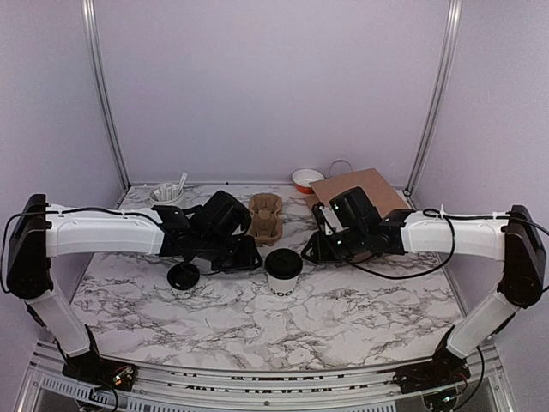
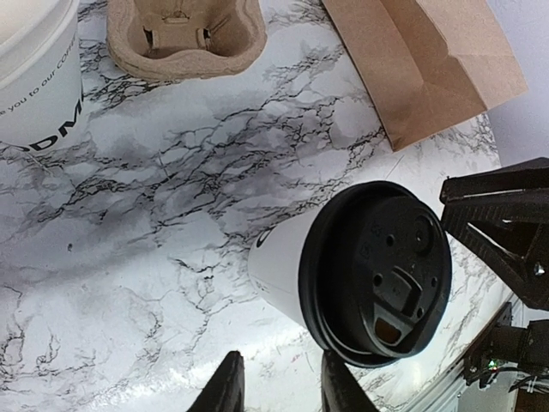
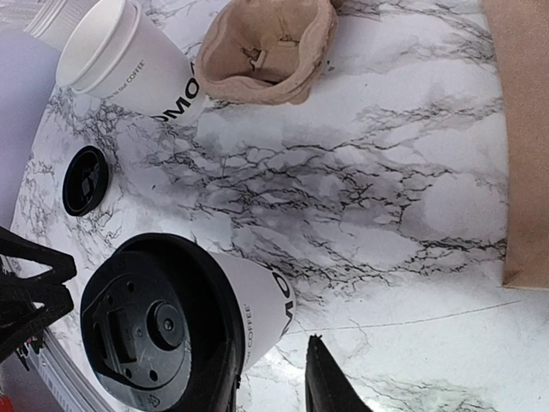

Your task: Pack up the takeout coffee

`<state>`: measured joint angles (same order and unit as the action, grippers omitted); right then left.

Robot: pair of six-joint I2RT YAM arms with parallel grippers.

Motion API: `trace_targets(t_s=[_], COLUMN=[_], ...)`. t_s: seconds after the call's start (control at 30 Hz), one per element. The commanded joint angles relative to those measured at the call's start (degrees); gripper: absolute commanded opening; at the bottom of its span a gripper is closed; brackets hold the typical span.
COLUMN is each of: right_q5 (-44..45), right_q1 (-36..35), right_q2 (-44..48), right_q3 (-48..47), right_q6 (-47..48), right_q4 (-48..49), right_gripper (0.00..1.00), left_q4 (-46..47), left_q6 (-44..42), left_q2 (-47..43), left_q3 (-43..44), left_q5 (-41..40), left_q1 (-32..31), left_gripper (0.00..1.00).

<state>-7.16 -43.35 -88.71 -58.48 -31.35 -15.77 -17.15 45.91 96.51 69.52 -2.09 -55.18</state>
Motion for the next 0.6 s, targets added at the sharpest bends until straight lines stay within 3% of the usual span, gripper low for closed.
trace_targets(t_s=[0.0,0.57], right_q5=[0.61,-5.27], right_q1=[-0.50,-0.76], right_q2=[1.95,4.49], right_q3=[-2.39,5.12], right_q6=[0.74,-4.24], right_q4=[-2.20,4.65], right_gripper=[0.26,0.26], left_q4=[-1.85,-1.83], left_q6=[-1.70,-2.84], left_q2=[0.95,6.49], left_q3=[3.22,7.48], left_q5=[0.06,3.53], left_q1=[1.48,2.80], left_gripper=[0.33,0.33])
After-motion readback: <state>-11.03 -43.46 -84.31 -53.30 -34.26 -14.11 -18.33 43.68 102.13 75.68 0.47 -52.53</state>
